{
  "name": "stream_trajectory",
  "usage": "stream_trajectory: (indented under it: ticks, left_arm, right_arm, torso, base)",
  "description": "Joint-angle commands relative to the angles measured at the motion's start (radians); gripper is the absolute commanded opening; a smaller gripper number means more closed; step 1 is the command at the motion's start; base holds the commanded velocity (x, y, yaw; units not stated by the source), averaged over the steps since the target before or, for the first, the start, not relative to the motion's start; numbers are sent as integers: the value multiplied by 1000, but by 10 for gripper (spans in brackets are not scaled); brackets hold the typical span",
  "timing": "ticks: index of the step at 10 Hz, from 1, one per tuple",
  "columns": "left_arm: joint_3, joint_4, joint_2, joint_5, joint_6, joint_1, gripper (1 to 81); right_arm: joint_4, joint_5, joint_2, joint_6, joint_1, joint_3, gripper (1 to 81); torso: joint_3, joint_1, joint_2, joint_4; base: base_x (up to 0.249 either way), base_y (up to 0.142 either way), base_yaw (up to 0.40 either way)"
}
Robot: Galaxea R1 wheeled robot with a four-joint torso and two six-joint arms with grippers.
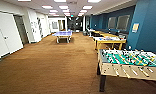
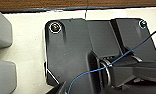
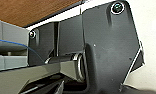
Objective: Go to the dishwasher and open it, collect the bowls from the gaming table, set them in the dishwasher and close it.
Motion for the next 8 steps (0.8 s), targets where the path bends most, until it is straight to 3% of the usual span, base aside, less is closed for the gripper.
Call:
stream_trajectory:
  ticks: [1,8]
  left_arm:
    - [-1,1,-7,50,-6,-43,811]
    - [-1,1,-6,49,-5,-43,811]
  right_arm:
    - [-8,-50,-4,-5,37,2,811]
    - [-8,-50,3,-3,37,-4,811]
  torso:
    - [0,1,0,0]
    - [1,1,0,0]
  base:
    - [96,0,0]
    - [155,0,0]
